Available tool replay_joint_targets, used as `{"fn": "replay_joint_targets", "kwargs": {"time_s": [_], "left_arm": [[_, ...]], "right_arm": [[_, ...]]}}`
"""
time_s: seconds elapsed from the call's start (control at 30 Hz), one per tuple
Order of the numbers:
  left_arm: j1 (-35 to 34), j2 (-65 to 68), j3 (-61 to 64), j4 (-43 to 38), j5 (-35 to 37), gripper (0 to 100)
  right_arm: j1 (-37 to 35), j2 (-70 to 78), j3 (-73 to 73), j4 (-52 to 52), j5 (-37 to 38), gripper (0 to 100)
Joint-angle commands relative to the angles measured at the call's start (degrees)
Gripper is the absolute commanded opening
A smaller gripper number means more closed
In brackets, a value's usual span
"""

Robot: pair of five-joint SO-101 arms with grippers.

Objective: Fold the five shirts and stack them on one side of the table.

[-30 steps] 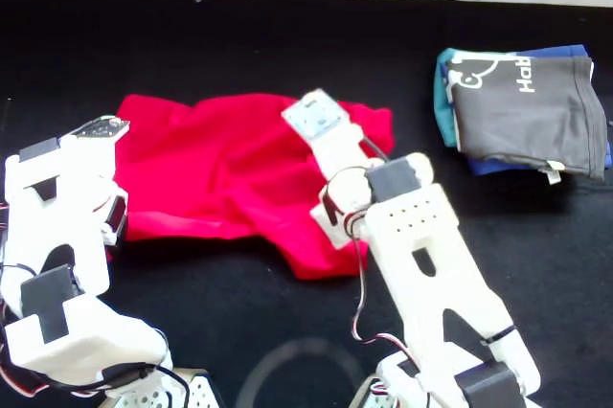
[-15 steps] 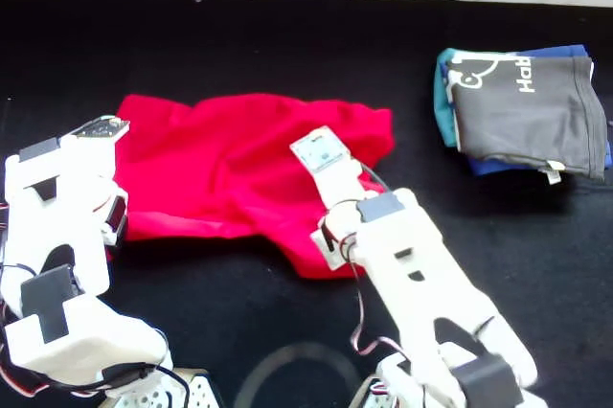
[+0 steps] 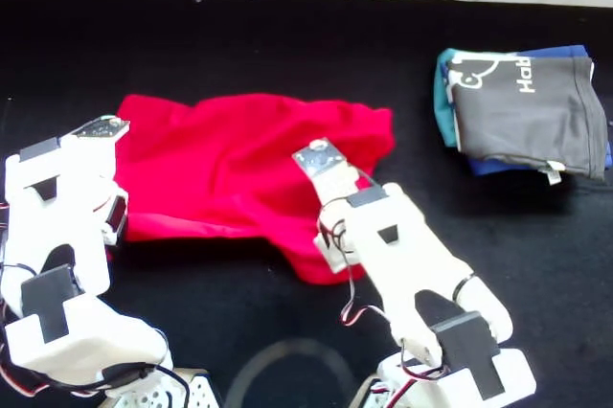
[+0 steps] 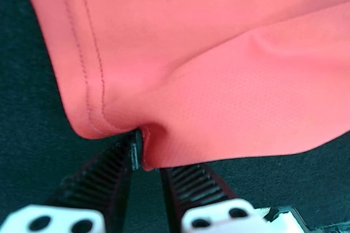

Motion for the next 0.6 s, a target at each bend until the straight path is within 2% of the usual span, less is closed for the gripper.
{"fn": "replay_joint_targets", "kwargs": {"time_s": [0.0, 0.13, 0.27, 0.4, 0.57], "left_arm": [[0.8, -2.9, -0.8, -0.4, 0.2, 1], [0.9, -2.4, -0.3, -0.4, 0.2, 1], [1.0, -2.6, 0.9, -0.5, 0.2, 1], [3.2, -2.9, 1.2, 0.0, 0.2, 1], [9.4, -3.2, 1.6, -0.3, 1.1, 1]], "right_arm": [[-0.6, 0.6, -0.6, 0.1, -0.5, 1.7], [-0.6, -4.2, -0.6, 1.5, -0.5, 0.6], [0.1, -15.2, -0.6, 5.1, -0.4, 0.6], [6.4, -24.9, -0.7, 8.4, 2.9, 0.6], [14.0, -30.4, -0.6, 10.6, 7.2, 0.6]]}}
